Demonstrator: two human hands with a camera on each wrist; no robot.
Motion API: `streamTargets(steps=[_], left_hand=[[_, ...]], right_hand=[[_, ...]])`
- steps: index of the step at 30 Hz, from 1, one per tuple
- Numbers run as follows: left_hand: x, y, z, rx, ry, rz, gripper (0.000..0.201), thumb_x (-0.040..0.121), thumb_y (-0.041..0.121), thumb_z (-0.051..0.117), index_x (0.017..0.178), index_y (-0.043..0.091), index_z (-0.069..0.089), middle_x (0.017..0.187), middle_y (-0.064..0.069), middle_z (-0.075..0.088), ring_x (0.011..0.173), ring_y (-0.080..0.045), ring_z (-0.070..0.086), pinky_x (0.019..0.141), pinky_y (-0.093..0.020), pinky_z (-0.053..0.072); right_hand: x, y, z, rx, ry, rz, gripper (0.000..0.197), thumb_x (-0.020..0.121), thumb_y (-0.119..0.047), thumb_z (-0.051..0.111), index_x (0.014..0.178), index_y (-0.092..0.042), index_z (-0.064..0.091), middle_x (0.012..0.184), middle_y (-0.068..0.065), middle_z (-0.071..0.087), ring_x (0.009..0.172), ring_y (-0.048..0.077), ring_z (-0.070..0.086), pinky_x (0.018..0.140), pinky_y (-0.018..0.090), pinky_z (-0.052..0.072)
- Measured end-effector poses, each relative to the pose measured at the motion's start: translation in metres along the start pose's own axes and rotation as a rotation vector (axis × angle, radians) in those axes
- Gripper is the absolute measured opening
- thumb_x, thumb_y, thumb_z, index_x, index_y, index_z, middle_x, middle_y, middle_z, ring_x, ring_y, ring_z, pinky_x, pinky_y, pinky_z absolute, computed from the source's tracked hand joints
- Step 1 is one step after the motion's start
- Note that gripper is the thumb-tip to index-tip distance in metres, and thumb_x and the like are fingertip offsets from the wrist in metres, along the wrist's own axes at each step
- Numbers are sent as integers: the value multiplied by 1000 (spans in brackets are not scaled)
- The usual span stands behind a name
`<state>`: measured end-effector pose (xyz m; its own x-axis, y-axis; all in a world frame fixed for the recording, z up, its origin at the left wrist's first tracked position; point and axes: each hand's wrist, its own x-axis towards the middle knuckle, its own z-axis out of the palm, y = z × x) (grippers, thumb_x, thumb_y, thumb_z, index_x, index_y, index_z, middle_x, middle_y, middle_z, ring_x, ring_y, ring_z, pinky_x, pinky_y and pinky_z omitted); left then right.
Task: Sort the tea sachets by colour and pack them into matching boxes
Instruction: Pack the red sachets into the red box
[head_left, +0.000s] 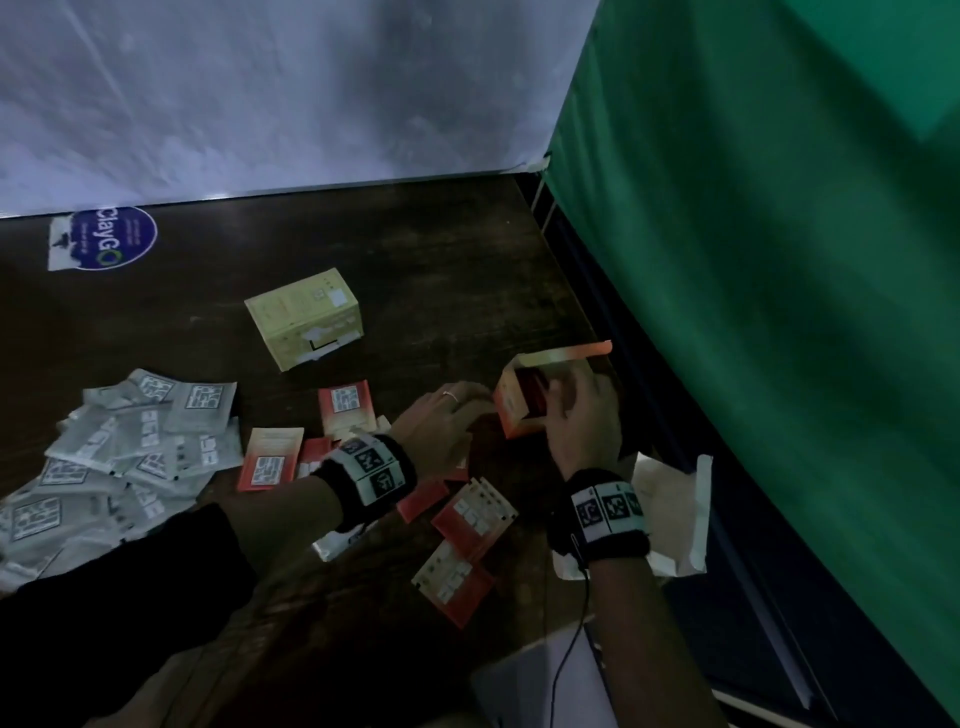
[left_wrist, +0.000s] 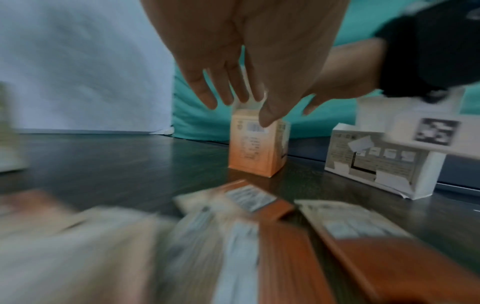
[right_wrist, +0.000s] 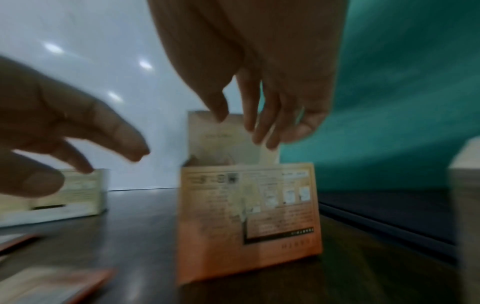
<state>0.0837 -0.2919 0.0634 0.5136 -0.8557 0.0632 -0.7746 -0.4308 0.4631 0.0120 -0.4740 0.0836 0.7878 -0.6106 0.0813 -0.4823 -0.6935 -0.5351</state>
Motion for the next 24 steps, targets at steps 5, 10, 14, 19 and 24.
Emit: streamTargets(steps=[5,10,14,19,24], left_hand=[[-67,-29,-12,60,-223,-270,48,90,28,57,136,24,44,147,-1,32,132,-20,37,106,-33,35],[-108,-43,4,134,-440,-343,61,90,43,53,144,26,32,154,0,22,141,-19,19,114,-43,25],[-110,-34,7,152,-409,-354,61,92,42,50,145,22,30,154,-3,20,141,-22,17,113,-41,25],[-110,-17,-6,70,-396,-431,55,92,47,46,141,25,36,152,0,25,139,-22,24,111,-43,28],[-104,31,-29,-873,-210,-784,53,97,53,22,115,21,60,120,-2,60,111,-18,55,97,-36,40]], right_hand=[[-75,-5,14,66,-277,82,33,92,-27,58,122,-15,56,121,6,57,111,20,56,92,35,49],[-103,-18,39,-219,-645,270,90,68,-44,80,140,-20,32,144,6,24,135,27,25,106,43,35],[-95,-29,45,-72,-662,450,82,66,-24,85,133,-14,40,137,9,44,127,26,45,99,38,45],[-98,-38,22,-75,-587,284,37,89,-16,63,124,-12,53,128,9,53,116,21,53,95,30,44],[-142,-49,11,351,-190,-205,36,83,7,58,110,-13,70,115,1,62,106,8,59,96,27,50]])
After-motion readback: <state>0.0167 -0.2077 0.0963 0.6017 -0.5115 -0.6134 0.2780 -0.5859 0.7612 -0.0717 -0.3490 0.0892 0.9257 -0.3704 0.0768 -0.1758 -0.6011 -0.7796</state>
